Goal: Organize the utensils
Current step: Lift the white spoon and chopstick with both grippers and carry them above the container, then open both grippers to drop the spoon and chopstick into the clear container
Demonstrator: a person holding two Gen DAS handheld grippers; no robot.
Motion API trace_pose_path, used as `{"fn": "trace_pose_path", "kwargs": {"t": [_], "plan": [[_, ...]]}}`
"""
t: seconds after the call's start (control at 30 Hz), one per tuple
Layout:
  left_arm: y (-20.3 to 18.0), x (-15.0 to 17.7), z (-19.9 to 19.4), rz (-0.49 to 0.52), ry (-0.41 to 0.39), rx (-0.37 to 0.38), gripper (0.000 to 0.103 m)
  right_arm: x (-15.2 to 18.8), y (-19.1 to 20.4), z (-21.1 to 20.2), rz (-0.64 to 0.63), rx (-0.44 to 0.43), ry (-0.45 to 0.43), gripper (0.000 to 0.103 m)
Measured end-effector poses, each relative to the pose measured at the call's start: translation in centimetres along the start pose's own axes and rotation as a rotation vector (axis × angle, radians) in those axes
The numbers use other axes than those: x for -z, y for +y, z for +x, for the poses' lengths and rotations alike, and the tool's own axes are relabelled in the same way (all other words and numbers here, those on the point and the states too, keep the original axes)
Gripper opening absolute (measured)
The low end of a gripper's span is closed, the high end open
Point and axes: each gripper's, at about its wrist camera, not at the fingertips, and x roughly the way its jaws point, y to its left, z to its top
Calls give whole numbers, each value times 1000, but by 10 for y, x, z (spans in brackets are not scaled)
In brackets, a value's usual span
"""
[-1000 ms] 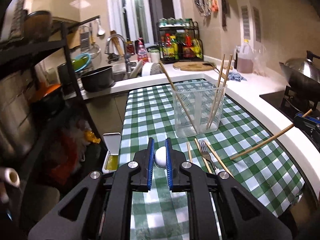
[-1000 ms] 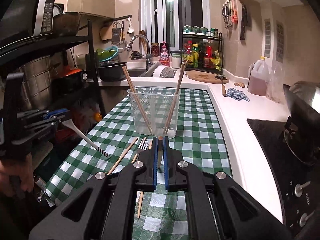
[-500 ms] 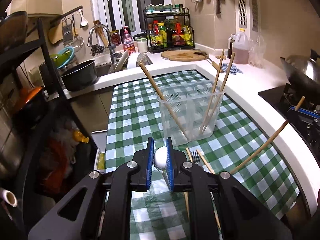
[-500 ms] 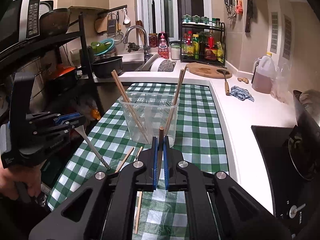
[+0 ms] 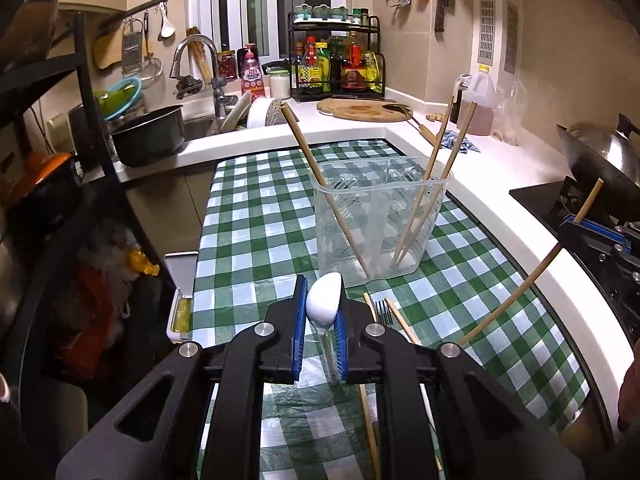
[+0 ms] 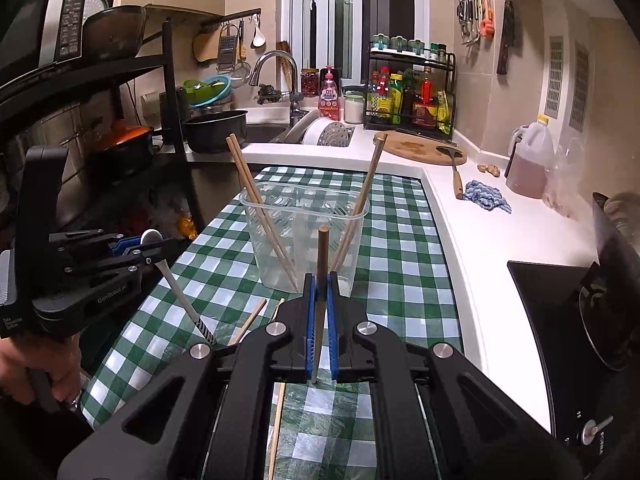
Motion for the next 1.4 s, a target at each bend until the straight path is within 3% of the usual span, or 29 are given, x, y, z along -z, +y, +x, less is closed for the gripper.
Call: {"fn": "trace_pose_path", "kwargs": {"t": [0.2, 0.63, 1.03, 1.17, 1.4], "plan": [[2, -8, -12, -3, -29, -4, 12, -3, 1, 0, -16, 9, -2, 6], [16, -48, -40, -66, -77, 19, 12, -51, -6, -19, -21, -28, 3, 6], [29, -138, -65, -130, -239, 78, 12, -137, -11, -47, -10, -21, -139, 6], [35, -156, -49, -159, -249, 100, 12, -163, -13, -40, 4, -3, -174, 6], [30, -153, 1, -137, -172, 125, 12, -172, -11, 1, 3, 30, -167, 6]]}}
